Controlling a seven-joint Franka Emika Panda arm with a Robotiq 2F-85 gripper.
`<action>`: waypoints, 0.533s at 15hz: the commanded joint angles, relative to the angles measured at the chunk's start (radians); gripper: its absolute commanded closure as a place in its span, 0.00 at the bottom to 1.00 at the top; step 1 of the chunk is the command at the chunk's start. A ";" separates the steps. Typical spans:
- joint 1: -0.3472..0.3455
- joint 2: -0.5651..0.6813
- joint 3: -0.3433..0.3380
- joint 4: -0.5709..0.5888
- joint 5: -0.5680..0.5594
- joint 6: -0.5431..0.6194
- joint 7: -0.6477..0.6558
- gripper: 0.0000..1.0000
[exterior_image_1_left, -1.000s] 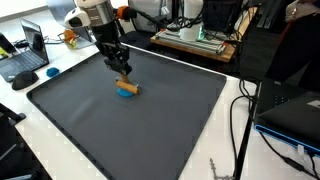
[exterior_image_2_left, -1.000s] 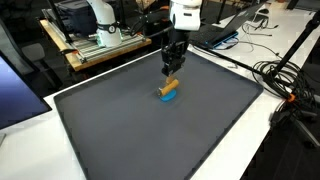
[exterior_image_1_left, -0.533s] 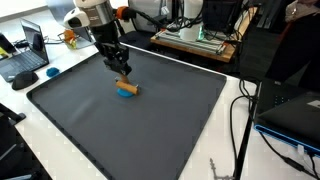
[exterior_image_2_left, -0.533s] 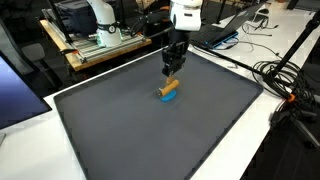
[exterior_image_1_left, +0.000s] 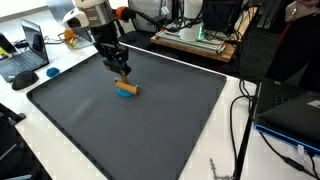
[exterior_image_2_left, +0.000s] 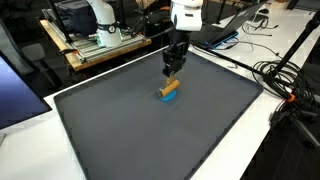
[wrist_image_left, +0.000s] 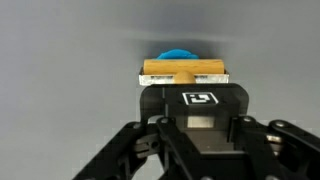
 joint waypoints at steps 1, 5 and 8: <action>-0.012 0.073 0.000 0.031 0.009 0.076 -0.032 0.79; -0.010 0.077 0.000 0.036 0.005 0.078 -0.037 0.79; -0.009 0.080 0.000 0.041 0.002 0.083 -0.041 0.79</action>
